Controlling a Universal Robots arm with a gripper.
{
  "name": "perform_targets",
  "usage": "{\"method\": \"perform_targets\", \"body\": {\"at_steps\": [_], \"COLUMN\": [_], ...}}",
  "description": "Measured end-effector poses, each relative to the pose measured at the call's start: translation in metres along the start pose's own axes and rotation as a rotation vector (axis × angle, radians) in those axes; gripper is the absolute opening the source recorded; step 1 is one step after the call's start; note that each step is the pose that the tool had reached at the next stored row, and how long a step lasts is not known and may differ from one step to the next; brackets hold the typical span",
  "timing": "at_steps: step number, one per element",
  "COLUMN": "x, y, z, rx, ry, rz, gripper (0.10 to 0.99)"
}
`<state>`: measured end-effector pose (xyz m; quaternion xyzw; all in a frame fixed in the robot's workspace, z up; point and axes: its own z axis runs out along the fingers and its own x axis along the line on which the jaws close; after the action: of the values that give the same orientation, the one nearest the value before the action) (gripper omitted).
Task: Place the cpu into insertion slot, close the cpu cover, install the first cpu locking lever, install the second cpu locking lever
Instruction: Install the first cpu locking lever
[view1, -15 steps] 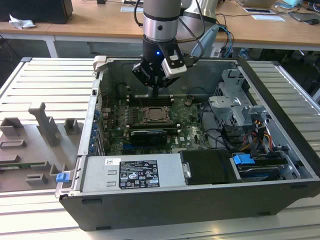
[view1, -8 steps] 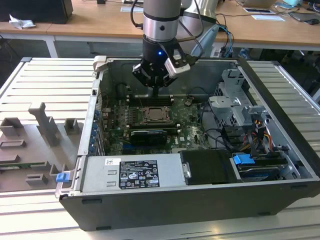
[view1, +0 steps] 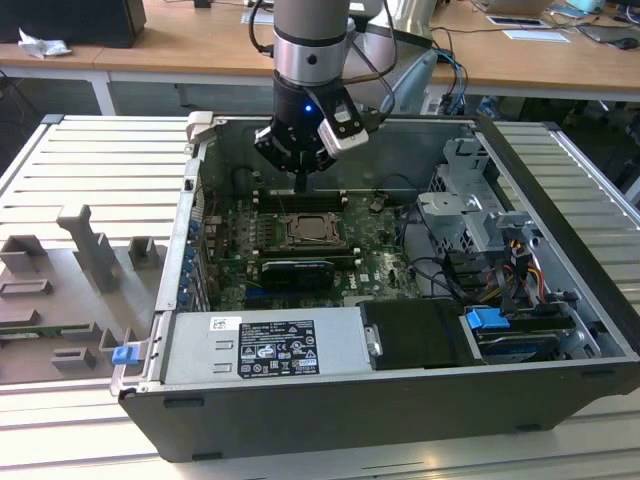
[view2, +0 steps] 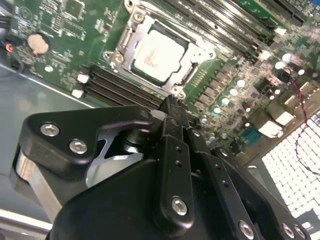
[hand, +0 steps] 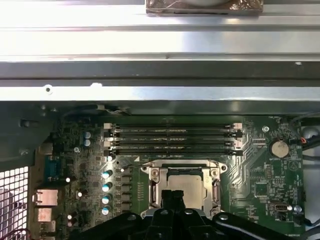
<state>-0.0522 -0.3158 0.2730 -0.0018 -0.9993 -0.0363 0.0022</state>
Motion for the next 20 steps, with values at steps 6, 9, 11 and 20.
{"method": "perform_targets", "body": {"at_steps": [6,9,11,20], "x": [0.0081,0.0198,0.0253,0.0461], "y": [-0.0023,-0.0024,-0.0024,-0.0008], "z": [0.0055,0.0066,0.0072,0.0115], "rx": [0.000,0.000,0.000,0.000], "ry": [0.0021,0.0002,-0.0009,-0.0029], "rz": [-0.028,-0.029,-0.029,-0.031], "gripper": [0.106,0.106,0.106,0.106]}}
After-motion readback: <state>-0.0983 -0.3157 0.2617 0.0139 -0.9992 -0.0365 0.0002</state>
